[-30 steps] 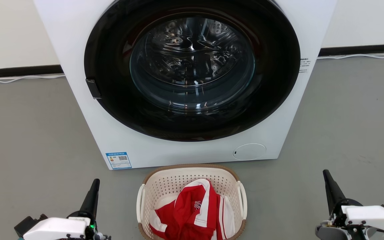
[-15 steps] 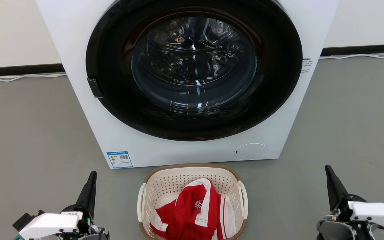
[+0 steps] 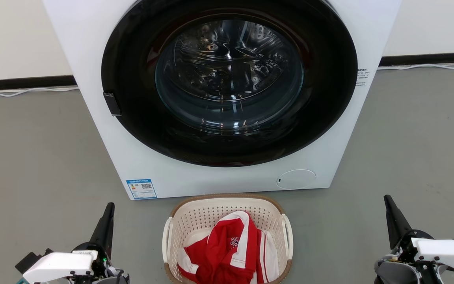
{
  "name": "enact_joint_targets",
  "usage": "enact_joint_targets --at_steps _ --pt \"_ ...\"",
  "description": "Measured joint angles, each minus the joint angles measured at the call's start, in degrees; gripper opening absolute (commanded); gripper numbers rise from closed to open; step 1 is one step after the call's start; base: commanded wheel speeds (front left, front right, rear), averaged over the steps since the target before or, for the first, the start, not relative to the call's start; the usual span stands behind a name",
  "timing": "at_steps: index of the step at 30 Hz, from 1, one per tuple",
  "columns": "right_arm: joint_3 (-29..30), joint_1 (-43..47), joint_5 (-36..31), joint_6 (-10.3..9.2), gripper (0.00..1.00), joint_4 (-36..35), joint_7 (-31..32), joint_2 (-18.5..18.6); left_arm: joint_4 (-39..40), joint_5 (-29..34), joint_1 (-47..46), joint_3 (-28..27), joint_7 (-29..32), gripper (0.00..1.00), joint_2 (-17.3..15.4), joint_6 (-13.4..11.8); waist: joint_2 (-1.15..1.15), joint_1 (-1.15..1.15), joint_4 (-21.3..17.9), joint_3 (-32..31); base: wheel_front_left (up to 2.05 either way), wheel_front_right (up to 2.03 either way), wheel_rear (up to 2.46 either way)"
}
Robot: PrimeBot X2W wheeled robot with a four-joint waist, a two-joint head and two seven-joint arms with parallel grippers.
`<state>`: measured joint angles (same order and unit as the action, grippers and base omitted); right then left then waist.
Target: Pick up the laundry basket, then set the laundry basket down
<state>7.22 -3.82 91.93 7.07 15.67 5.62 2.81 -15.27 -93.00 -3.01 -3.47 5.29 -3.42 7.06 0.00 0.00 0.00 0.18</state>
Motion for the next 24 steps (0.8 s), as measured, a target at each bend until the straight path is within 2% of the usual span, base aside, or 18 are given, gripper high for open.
enact_joint_targets --at_steps 24 --pt "0.11 0.0 0.0 0.0 0.0 0.0 0.24 -0.02 0.0 0.1 0.0 -0.26 0.09 0.0 0.2 0.01 0.0 0.0 0.0 0.0 0.0 0.0 0.0"
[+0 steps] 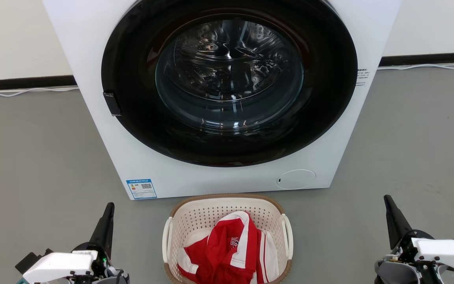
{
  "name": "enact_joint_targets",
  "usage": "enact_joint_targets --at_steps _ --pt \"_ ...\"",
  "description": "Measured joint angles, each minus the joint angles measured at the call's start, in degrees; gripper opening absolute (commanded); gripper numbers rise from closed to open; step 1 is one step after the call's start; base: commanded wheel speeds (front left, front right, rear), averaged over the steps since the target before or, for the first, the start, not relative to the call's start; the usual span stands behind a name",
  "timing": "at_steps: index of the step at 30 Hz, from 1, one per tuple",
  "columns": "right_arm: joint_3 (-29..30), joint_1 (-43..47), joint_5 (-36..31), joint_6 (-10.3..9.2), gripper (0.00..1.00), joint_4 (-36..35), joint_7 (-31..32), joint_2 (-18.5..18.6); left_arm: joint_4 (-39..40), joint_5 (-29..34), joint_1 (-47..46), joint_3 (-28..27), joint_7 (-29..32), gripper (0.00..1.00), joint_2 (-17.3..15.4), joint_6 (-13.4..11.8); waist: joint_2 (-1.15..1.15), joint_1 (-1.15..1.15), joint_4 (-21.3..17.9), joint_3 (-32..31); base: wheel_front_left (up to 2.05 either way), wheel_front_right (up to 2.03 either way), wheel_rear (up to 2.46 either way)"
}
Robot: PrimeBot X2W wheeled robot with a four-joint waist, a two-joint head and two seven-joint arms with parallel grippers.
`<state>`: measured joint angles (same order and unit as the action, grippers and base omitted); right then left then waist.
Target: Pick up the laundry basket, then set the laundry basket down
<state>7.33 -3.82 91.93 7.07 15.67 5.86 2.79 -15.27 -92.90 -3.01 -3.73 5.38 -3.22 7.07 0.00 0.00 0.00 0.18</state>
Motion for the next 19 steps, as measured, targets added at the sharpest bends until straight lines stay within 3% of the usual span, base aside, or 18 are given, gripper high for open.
enact_joint_targets --at_steps 19 --pt "0.05 0.0 -0.01 0.0 0.0 0.0 0.01 -0.01 -0.01 0.08 0.0 -0.15 0.16 0.0 0.25 0.0 0.0 0.0 0.0 0.0 0.0 0.0 0.0"
